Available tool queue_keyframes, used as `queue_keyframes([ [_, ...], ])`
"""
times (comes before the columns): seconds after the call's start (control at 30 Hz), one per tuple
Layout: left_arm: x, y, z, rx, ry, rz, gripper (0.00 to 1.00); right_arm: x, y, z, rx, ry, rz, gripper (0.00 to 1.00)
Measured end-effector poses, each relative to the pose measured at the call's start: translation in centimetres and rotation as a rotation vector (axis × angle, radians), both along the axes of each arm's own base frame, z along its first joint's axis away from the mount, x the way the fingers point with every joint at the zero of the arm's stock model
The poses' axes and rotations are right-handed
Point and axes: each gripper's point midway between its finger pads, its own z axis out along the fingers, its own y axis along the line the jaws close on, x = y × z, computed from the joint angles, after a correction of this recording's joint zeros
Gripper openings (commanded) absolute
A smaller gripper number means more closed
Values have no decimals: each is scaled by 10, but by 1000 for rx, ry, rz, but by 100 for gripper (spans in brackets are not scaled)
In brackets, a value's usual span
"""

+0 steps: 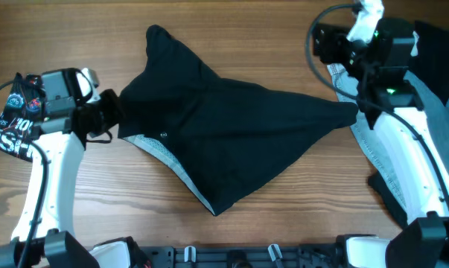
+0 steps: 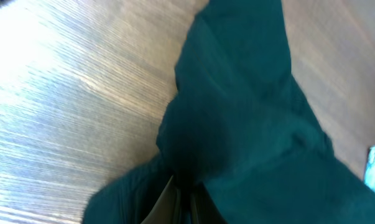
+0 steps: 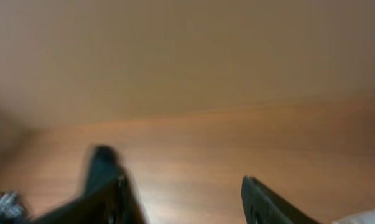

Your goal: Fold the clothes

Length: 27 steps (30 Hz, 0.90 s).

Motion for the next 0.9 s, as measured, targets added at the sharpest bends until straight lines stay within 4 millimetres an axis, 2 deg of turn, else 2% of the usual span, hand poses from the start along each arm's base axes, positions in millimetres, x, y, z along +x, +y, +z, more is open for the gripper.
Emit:
queue_keyframes([
  [0.03, -5, -8, -6, -6, 36, -19, 4, 0, 18, 7, 15, -34, 55, 66],
  [0.07, -17, -20, -17, -17, 108, -51, 4, -2, 45, 1, 26, -24, 133, 68],
  [0.1, -23, -25, -23, -21, 145, -66, 4, -3, 60, -10, 30, 0, 172, 68],
  [0.13, -38, -34, -32, -31, 224, -87, 4, -2, 84, -37, 33, 63, 232, 71],
  [0.17, -54, -42, -43, -41, 312, -106, 4, -2, 100, -63, 32, 119, 273, 72],
  [0.23, -79, -53, -56, -54, 450, -135, 4, -6, 134, -128, 24, 257, 357, 73],
  [0.33, -102, -71, -62, -45, 548, -210, 4, -11, 170, -183, 13, 355, 434, 76],
  [0.37, -108, -85, -62, -33, 556, -285, 4, -14, 186, -195, 8, 369, 464, 77],
  [0.43, -115, -108, -62, 7, 542, -404, 4, -18, 215, -205, 3, 360, 521, 78],
  [0.5, -114, -120, -64, 54, 512, -469, 4, -28, 225, -216, -12, 398, 542, 75],
  [0.57, -108, -118, -66, 111, 486, -473, 4, -35, 214, -238, -65, 488, 496, 72],
  [0.6, -99, -110, -68, 144, 462, -442, 4, -38, 199, -252, -109, 552, 447, 70],
  [0.63, -78, -96, -68, 176, 402, -363, 4, -39, 182, -262, -143, 599, 396, 68],
  [0.7, -31, -71, -63, 182, 253, -199, 4, -34, 150, -268, -166, 667, 321, 64],
  [0.77, 24, -49, -43, 177, 38, -75, 4, -34, 107, -271, -193, 755, 224, 63],
  [0.83, 68, -39, -21, 167, -145, -21, 4, -41, 73, -273, -189, 842, 159, 63],
  [0.87, 77, -41, -20, 161, -179, -20, 4, -46, 61, -274, -195, 879, 133, 64],
  [0.9, 98, -43, -23, 149, -241, -14, 4, -66, 40, -276, -210, 1001, 52, 65],
])
